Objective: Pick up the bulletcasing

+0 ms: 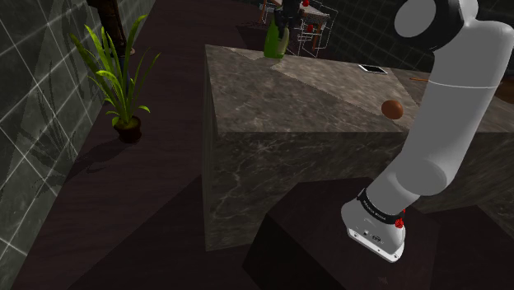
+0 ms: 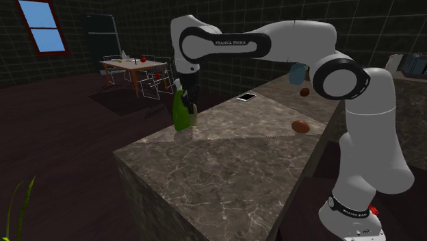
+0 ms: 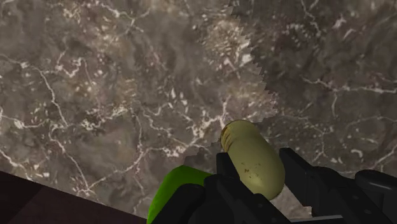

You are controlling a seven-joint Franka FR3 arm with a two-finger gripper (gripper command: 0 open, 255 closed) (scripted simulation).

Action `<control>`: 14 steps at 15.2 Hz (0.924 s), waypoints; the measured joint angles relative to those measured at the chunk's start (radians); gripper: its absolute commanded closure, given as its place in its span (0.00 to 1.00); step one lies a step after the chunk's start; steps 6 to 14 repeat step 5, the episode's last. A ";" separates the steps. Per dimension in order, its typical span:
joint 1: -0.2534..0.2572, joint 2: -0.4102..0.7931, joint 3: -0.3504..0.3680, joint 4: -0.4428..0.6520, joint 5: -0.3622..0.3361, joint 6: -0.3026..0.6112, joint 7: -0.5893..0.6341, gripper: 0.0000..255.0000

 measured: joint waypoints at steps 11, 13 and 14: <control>-0.006 0.028 -0.001 0.107 0.005 -0.079 -0.006 1.00; -0.006 0.028 -0.001 0.107 0.005 -0.079 -0.006 1.00; -0.006 0.028 -0.001 0.107 0.005 -0.079 -0.006 1.00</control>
